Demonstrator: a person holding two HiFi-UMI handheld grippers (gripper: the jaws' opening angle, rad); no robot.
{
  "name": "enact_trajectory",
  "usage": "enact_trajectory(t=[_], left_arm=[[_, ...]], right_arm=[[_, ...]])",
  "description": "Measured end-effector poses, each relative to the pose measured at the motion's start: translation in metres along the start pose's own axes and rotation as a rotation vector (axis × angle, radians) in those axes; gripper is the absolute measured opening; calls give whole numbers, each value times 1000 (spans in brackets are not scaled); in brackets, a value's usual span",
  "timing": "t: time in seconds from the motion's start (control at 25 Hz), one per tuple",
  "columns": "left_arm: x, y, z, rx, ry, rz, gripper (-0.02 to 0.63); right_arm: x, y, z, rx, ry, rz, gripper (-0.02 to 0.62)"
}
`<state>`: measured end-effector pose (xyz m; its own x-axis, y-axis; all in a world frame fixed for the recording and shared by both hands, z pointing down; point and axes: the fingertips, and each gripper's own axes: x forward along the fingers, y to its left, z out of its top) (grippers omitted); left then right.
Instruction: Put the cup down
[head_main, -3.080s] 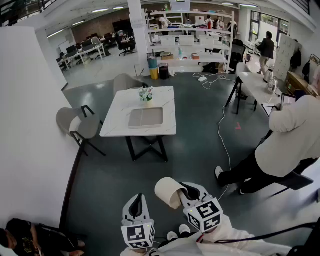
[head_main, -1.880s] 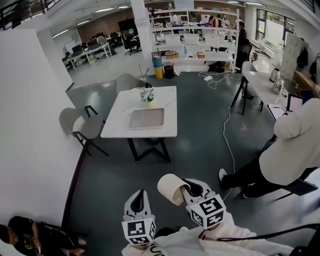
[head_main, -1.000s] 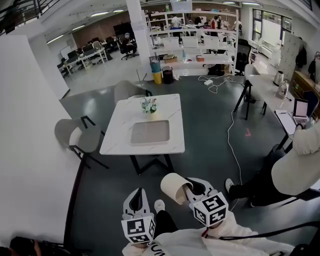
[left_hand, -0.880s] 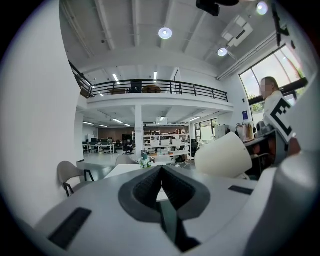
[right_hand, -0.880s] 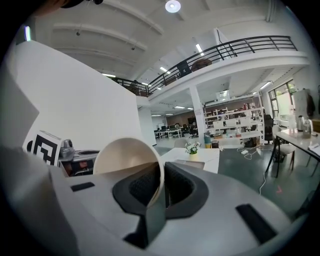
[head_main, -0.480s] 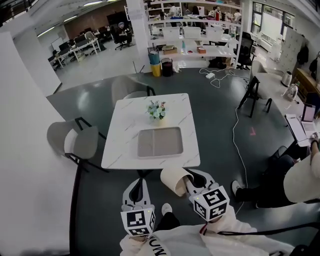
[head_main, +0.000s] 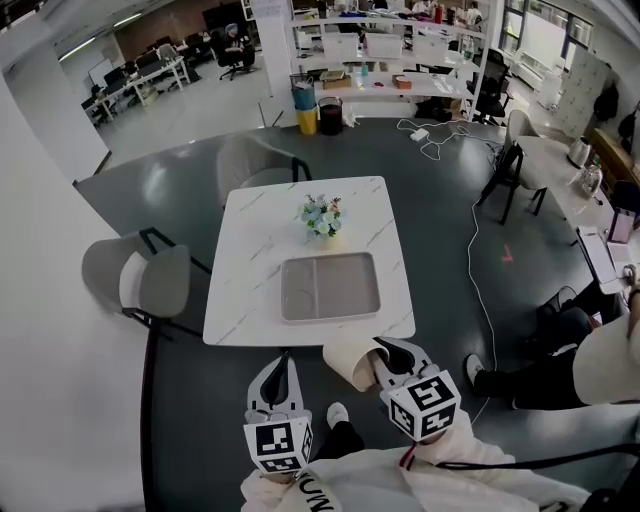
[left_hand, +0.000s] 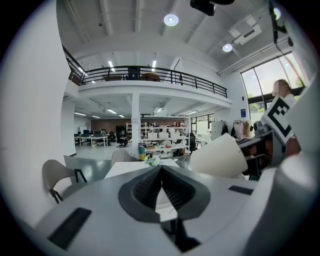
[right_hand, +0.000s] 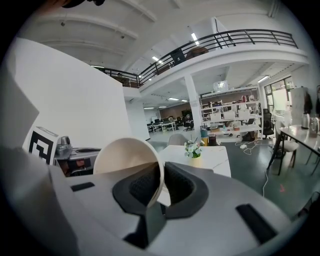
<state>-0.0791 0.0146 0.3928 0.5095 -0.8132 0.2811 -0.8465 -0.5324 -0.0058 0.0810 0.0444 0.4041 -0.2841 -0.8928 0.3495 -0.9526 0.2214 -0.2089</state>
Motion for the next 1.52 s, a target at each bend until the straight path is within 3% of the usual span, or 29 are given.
enact_trajectory(t=[0.56,1.04,1.52], left_arm=[[63,64,14,-11,4,-59,11],[85,66,12,-14,26,-113,11],[98,64,15,-23,46,-84,11]], right_arm=[[70,-6,25,4,11,-71,34],[74,-12,31,14,12,-122,34],[89,-19,40,8,23,-76,34]])
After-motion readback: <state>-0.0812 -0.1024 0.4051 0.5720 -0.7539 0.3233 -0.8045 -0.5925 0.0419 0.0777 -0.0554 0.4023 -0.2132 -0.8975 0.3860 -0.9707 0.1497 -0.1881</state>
